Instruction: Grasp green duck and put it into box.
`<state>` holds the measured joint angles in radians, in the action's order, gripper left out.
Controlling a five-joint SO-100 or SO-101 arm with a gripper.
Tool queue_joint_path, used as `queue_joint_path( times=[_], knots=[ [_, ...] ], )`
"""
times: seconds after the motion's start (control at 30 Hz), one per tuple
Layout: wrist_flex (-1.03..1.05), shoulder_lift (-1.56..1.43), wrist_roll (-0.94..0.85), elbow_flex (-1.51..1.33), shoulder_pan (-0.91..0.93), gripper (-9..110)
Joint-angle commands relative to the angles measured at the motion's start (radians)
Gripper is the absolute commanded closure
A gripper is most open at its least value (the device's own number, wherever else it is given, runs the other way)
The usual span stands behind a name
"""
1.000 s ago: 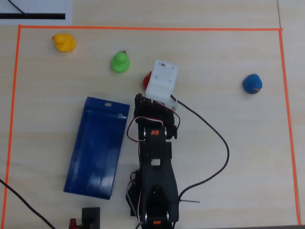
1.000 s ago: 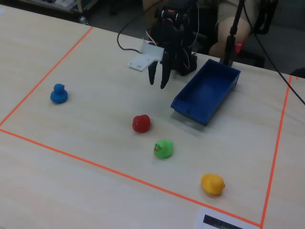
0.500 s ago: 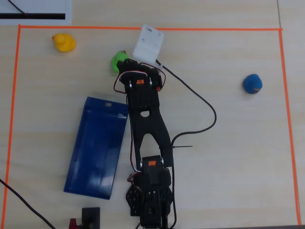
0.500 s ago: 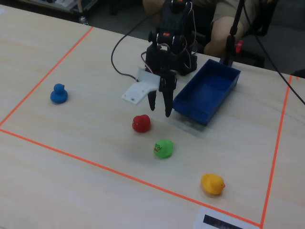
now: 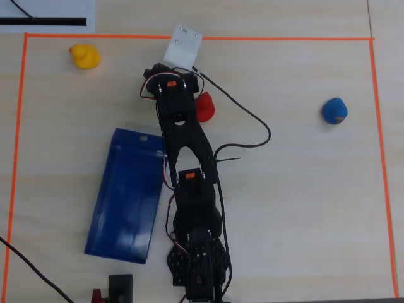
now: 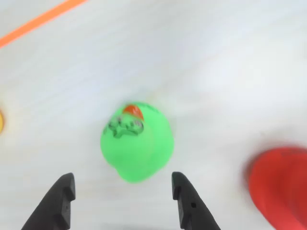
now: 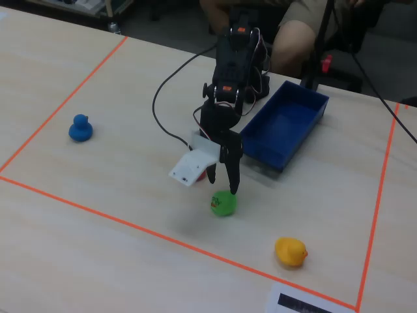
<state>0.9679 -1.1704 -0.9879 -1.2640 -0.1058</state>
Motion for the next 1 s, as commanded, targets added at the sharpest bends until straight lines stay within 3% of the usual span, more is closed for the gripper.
queue_joint_path(
  times=[0.0, 0.23, 0.37, 0.5, 0.77, 0.97],
  knots=[
    [-0.037, 0.043, 0.014, 0.123, -0.006, 74],
    [-0.054, 0.124, 0.017, 0.155, -0.012, 77],
    [-0.043, 0.164, 0.018, 0.178, -0.008, 100],
    [-0.032, 0.12, 0.072, 0.181, 0.005, 101],
    [0.314, -0.256, 0.121, 0.163, -0.051, 101],
    [0.546, -0.696, 0.161, -0.146, -0.247, 101]
  ],
)
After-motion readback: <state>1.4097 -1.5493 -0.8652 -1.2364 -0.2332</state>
